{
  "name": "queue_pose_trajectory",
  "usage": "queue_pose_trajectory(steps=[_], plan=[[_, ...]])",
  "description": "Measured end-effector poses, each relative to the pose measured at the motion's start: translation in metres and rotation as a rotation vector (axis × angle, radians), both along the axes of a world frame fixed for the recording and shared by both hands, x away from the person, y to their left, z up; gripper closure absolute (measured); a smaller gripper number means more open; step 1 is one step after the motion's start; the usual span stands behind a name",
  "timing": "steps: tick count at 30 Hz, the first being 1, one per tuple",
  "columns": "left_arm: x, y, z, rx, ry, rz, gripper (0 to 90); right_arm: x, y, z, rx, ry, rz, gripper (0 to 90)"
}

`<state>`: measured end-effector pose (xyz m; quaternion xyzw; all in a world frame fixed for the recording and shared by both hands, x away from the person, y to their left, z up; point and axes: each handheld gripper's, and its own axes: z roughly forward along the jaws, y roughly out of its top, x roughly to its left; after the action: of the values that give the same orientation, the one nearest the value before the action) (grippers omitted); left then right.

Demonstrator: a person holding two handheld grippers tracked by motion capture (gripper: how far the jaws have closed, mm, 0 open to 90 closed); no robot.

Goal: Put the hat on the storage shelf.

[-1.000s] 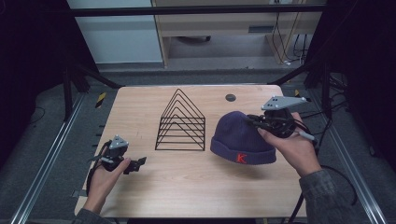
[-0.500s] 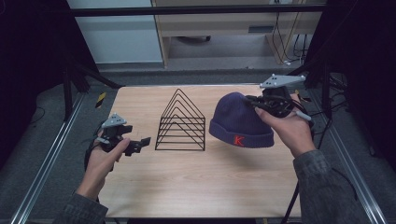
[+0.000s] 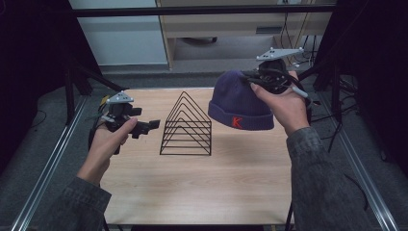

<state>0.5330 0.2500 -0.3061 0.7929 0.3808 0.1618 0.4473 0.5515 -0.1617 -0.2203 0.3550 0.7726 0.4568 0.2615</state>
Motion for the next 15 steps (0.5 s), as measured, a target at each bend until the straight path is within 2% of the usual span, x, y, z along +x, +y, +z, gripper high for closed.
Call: queue_pose_trajectory(steps=[4,5,8,11,15], plan=[[0.002,-0.001,0.011,-0.007,-0.026,-0.003,7.7,0.007,0.007,0.005,-0.011,-0.005,0.005,81.8],[0.003,-0.004,0.013,0.003,-0.03,-0.007,7.7,0.01,0.011,0.008,-0.013,-0.008,0.002,81.8],[0.005,-0.008,0.014,0.011,-0.043,-0.008,7.6,0.011,0.014,0.012,-0.012,-0.014,0.005,81.8],[0.011,-0.015,0.016,0.001,-0.061,-0.023,7.5,0.016,0.022,0.018,-0.016,-0.032,0.009,81.8],[0.016,-0.019,0.014,-0.003,-0.06,-0.026,7.4,0.023,0.029,0.022,-0.011,-0.036,0.025,81.7]])
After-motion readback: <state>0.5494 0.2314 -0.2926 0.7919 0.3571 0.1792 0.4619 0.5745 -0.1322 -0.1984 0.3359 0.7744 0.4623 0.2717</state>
